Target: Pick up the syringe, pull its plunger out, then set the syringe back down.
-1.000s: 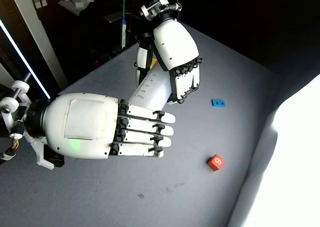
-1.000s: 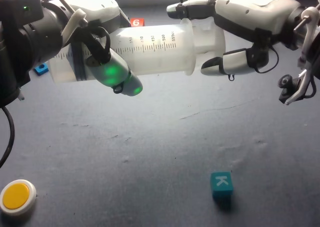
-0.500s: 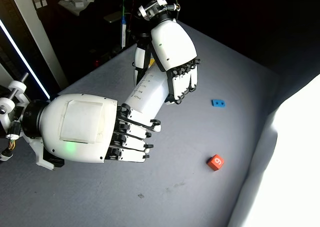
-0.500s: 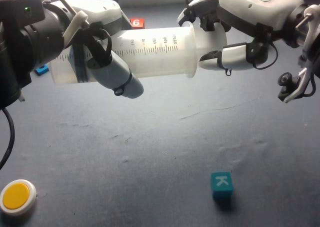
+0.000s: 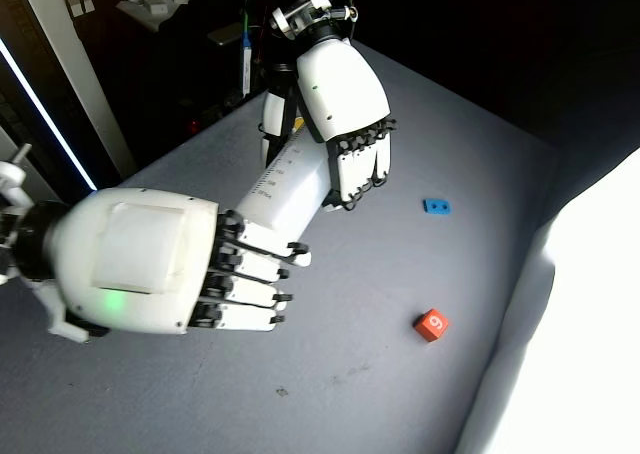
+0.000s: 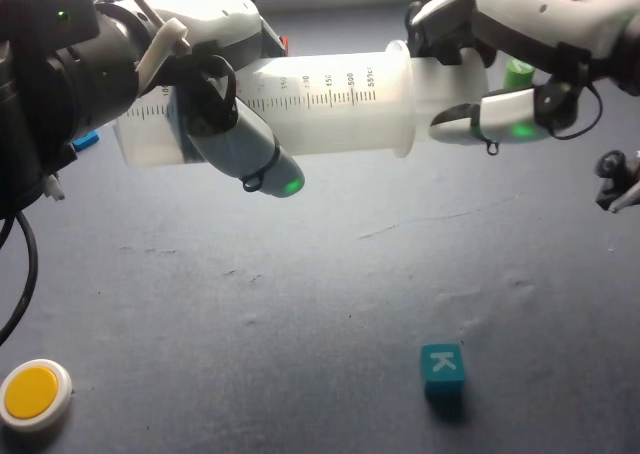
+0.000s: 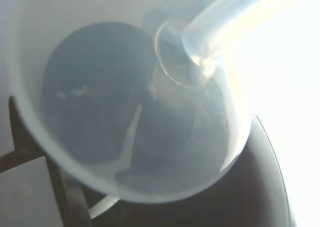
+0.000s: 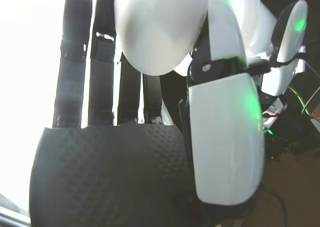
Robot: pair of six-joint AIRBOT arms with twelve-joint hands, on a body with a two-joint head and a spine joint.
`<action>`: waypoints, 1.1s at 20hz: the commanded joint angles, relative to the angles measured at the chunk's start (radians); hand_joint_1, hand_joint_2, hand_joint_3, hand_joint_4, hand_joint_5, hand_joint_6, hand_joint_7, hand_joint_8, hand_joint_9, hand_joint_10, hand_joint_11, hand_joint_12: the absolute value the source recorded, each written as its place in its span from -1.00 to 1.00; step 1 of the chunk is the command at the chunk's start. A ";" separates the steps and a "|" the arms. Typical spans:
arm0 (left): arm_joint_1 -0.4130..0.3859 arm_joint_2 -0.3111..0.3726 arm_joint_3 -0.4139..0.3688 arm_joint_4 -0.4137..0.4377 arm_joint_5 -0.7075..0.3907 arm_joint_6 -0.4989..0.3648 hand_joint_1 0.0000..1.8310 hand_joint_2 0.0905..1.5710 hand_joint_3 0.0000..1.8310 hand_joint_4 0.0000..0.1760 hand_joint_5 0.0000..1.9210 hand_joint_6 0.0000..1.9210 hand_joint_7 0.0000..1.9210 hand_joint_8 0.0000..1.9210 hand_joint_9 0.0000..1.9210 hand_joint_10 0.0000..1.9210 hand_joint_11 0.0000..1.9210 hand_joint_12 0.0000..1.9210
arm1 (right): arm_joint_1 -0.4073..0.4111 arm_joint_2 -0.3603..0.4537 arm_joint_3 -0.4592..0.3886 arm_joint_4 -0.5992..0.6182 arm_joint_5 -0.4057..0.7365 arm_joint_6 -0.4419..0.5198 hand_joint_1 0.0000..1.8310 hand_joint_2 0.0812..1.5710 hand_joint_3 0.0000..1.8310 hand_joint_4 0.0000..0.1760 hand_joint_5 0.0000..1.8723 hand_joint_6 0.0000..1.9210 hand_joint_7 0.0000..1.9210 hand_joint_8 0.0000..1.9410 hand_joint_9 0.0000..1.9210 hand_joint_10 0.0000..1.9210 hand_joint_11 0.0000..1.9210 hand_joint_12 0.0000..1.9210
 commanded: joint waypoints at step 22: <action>-0.024 0.010 0.010 0.069 -0.039 -0.006 0.30 0.48 -1.00 -1.00 -0.15 0.18 -0.09 0.35 -0.22 0.20 -0.42 0.63 | -0.003 0.291 -0.122 -0.016 0.051 -0.011 0.50 0.40 -1.00 -1.00 -0.16 0.31 0.03 -0.11 0.02 0.18 -0.30 0.29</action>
